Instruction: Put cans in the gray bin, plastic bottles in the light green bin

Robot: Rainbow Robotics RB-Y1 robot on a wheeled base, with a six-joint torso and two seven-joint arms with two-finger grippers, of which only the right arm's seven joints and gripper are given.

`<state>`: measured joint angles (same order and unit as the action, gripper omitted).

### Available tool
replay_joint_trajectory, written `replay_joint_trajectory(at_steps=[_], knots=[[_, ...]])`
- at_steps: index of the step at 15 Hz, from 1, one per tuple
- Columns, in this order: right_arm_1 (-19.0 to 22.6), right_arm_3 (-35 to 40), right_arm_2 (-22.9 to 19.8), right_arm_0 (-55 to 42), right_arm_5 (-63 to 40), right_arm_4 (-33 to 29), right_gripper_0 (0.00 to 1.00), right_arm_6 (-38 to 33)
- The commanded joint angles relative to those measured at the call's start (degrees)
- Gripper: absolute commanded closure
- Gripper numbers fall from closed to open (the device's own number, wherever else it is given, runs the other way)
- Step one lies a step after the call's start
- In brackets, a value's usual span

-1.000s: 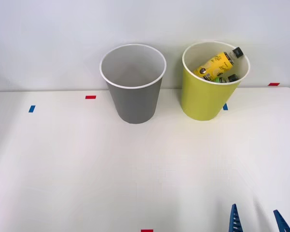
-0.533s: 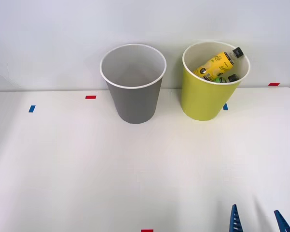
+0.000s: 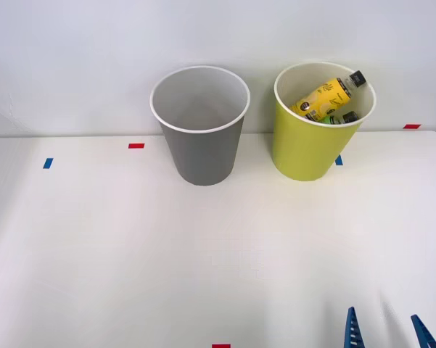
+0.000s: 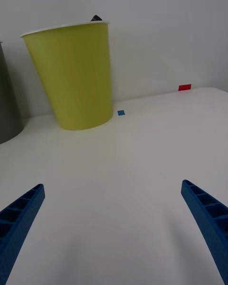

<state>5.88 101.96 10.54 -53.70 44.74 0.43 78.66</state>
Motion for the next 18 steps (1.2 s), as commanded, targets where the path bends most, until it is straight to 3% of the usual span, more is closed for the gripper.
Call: replay_joint_trajectory(at_steps=[1,18], knots=[[0.01,-0.01,0.01,0.0,0.0,0.01,0.0,0.0],[0.01,-0.01,0.01,0.0,0.0,0.01,0.0,0.0]])
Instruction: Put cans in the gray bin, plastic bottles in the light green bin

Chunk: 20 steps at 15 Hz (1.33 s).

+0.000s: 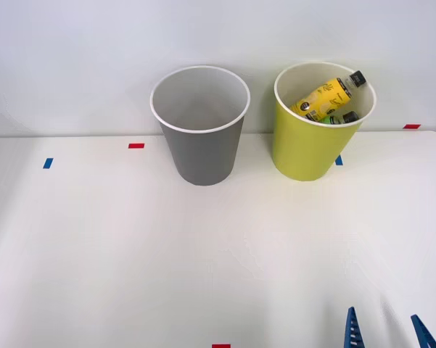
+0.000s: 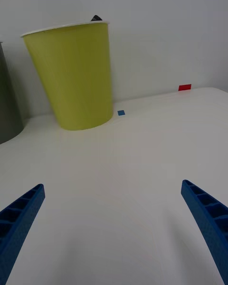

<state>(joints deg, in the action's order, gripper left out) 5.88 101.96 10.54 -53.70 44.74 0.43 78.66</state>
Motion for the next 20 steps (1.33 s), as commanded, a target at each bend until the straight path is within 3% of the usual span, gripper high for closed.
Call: replay_joint_trajectory(at_steps=[1,20], knots=[[0.0,0.0,0.0,0.0,0.0,0.01,0.0,0.0],[0.0,0.0,0.0,0.0,0.0,0.01,0.0,0.0]])
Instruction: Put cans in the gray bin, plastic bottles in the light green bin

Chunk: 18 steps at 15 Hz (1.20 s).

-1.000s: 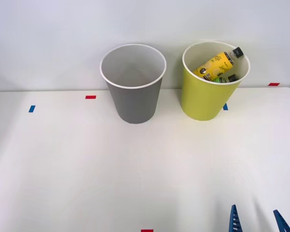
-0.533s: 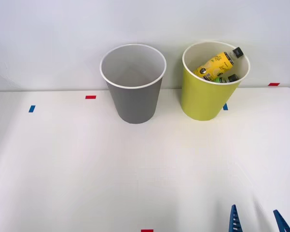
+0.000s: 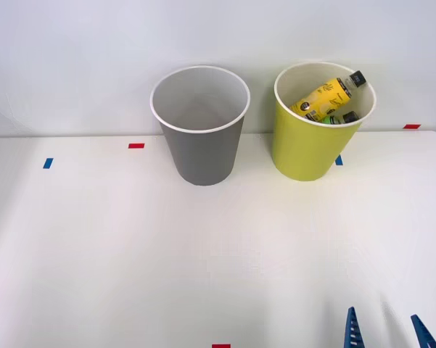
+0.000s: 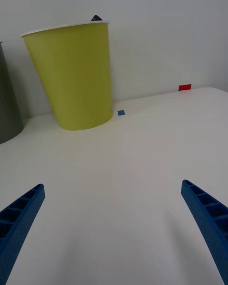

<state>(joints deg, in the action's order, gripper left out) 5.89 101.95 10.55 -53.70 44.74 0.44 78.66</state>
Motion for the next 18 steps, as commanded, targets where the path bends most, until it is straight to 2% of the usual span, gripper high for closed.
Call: replay_joint_trajectory(at_steps=[1,18], knots=[[0.0,0.0,0.0,0.0,0.0,0.0,0.0,0.0],[0.0,0.0,0.0,0.0,0.0,0.0,0.0,0.0]])
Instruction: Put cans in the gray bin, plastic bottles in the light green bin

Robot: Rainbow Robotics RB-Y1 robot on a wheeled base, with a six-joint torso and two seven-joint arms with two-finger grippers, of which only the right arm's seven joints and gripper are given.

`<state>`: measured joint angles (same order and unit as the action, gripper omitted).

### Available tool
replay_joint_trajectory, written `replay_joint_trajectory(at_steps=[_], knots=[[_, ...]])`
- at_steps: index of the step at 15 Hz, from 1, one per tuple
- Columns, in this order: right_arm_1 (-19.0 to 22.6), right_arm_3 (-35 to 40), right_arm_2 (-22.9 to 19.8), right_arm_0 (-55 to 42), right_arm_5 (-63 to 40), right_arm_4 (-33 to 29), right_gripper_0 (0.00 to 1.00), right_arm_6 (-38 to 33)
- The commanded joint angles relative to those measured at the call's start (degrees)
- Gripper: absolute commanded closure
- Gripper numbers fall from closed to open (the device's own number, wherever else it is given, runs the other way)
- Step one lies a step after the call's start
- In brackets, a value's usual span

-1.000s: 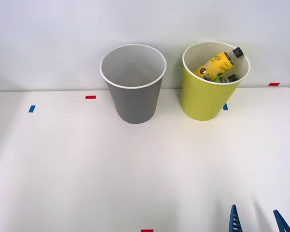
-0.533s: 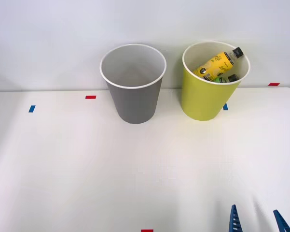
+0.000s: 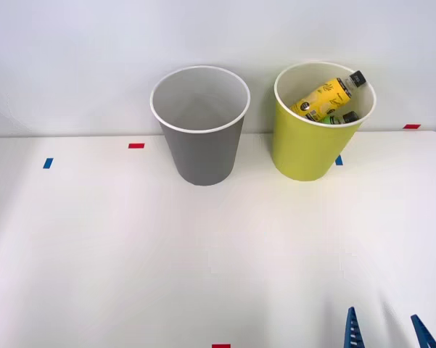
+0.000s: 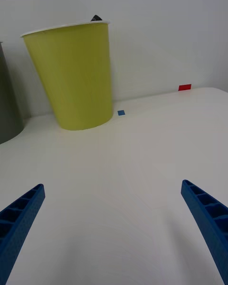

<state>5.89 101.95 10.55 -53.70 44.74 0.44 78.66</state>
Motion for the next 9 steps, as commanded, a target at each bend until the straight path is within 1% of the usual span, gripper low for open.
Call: replay_joint_trajectory(at_steps=[1,9], knots=[[0.0,0.0,0.0,0.0,0.0,0.0,0.0,0.0],[0.0,0.0,0.0,0.0,0.0,0.0,0.0,0.0]])
